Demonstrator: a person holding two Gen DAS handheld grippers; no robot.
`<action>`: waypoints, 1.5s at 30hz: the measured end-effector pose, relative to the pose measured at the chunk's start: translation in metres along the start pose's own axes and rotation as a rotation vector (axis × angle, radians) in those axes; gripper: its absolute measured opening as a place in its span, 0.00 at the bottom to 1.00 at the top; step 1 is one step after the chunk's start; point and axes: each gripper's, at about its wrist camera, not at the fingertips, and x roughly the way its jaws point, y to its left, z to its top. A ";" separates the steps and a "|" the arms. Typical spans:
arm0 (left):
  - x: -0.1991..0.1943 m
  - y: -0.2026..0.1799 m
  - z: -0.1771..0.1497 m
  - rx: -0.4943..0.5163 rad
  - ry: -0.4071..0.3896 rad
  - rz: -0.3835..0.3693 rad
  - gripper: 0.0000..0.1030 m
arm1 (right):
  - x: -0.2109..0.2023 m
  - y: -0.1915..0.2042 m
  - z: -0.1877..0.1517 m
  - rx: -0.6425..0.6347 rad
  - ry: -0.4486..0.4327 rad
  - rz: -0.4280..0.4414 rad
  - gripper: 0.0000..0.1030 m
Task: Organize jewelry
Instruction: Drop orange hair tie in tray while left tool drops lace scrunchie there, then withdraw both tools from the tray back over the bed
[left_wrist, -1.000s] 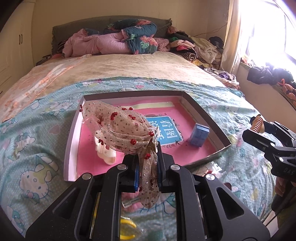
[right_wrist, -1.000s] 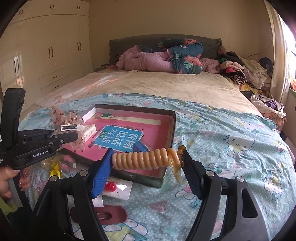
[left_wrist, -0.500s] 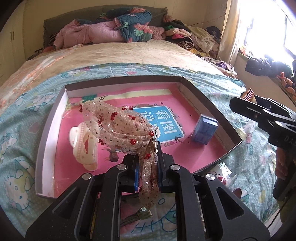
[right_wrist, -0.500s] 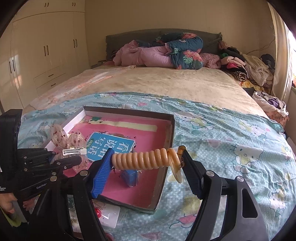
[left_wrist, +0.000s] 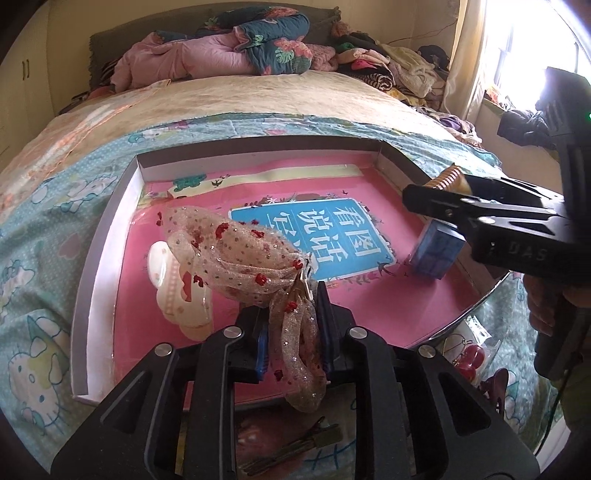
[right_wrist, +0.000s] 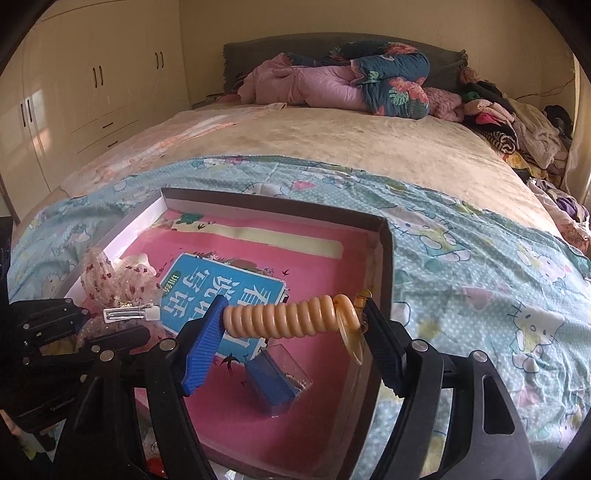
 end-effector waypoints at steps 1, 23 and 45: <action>-0.001 0.001 0.000 0.004 -0.002 0.008 0.15 | 0.004 0.002 0.001 -0.005 0.008 0.002 0.68; -0.020 0.017 -0.004 -0.033 -0.026 0.018 0.47 | 0.029 0.014 0.003 -0.031 0.082 0.003 0.77; -0.060 0.022 -0.011 -0.082 -0.110 0.047 0.88 | -0.041 0.015 -0.017 0.019 -0.047 -0.007 0.91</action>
